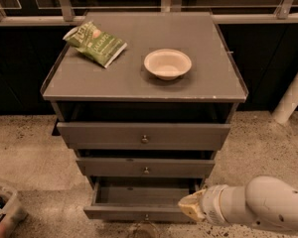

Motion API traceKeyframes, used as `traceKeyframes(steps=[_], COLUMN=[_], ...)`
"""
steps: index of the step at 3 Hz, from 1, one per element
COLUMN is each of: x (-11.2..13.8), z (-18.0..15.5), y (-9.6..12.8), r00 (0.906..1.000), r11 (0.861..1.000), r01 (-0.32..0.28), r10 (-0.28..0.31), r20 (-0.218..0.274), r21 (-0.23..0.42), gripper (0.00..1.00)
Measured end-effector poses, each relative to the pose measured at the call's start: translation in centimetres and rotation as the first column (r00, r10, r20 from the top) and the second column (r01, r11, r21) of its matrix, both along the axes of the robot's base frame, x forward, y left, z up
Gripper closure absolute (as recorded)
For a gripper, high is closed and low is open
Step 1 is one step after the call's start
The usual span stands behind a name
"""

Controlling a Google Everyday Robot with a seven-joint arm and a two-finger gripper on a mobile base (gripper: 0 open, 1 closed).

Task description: Close bottom drawer

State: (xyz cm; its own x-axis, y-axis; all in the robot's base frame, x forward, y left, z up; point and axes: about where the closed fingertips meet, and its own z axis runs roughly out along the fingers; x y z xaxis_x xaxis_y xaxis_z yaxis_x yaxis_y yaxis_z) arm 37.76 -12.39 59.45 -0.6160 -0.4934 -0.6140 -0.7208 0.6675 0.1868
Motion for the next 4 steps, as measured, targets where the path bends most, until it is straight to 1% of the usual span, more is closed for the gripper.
traceKeyframes(steps=[1, 2, 3, 4], x=[2.2, 2.0, 2.0, 1.8], z=[-5.7, -8.2, -8.2, -10.1], y=[1.0, 1.4, 1.4, 1.3], r00=[0.9974, 0.9951, 0.9953, 0.9928], r11=[0.995, 0.99, 0.99, 0.987], r01=[0.069, 0.098, 0.097, 0.114], r10=[-0.07, -0.097, -0.095, -0.108], r20=[0.013, -0.018, -0.019, -0.051], r21=[0.074, 0.103, 0.103, 0.117], gripper=[1.0, 1.0, 1.0, 1.0])
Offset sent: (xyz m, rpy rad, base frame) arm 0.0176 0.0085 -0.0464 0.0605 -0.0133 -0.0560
